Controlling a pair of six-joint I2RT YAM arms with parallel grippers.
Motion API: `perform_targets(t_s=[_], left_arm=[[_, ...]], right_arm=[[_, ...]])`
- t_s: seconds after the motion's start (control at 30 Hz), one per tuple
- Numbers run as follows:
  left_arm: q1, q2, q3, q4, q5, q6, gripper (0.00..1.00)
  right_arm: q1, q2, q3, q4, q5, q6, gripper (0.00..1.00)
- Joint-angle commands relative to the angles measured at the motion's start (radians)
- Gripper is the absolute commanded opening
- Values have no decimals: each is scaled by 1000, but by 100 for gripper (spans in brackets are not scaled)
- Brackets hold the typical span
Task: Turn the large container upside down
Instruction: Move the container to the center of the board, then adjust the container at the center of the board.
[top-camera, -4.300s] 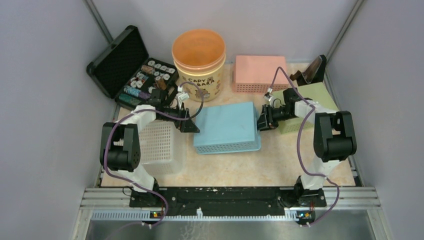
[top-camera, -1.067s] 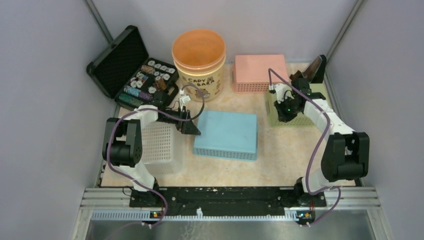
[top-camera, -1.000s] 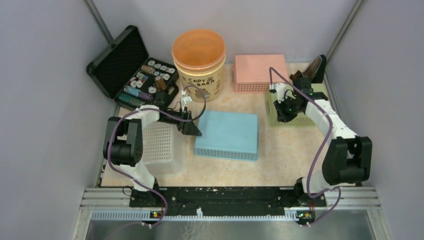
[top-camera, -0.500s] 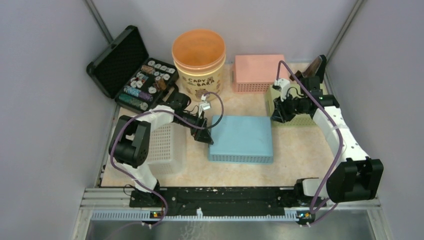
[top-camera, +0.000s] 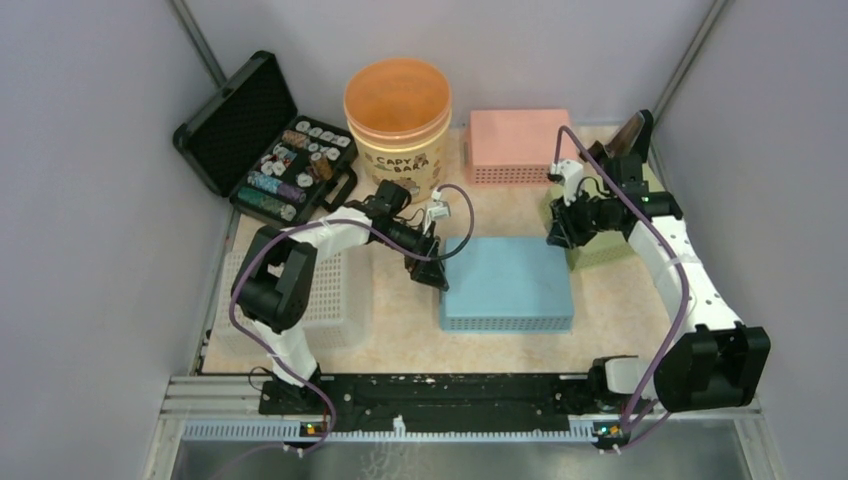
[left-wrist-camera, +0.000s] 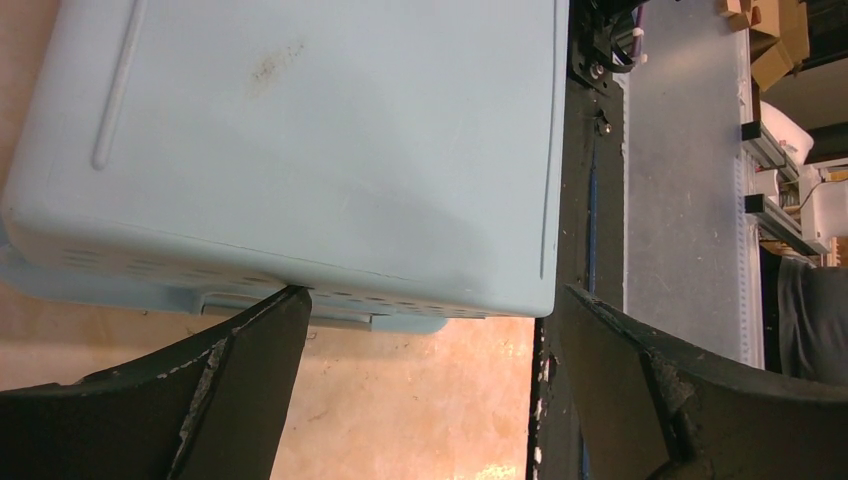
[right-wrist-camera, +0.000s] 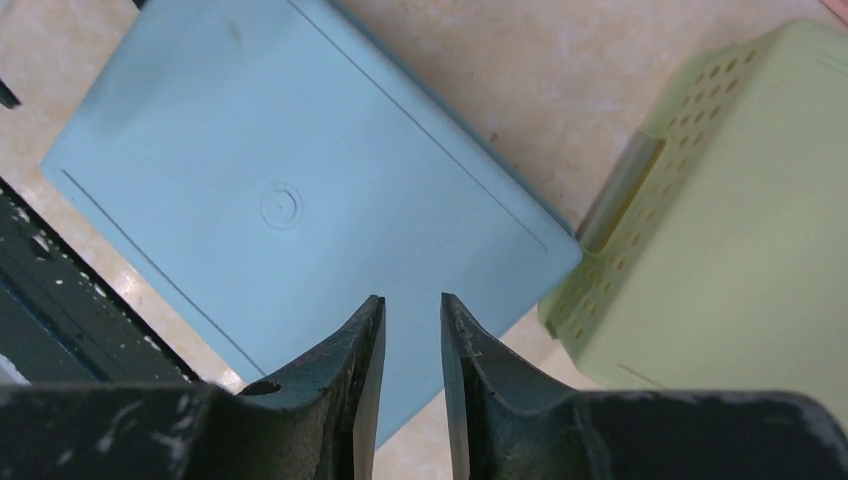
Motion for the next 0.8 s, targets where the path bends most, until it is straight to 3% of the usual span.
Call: perform_targets(t_s=[0.0,0.17,0.33,0.67,0.77], left_arm=[[-3,-2,18,29,7,-14,99],[32,-14,5,22,14,-9,99],[83,-51,22,13,20,0,99],[100,-41,124,3,-12,-3,99],[98,-32,171,69,-25,-57,99]], right_arm=[[7,-47,4,-54,186,-46,27],[-2,-37,-3,-201,373,-159,24],[-46,-90,-65,-188,521,-218,23],[-68,13,-214,72,562,-214,21],[-72,52,-208,165,556,-191,20]])
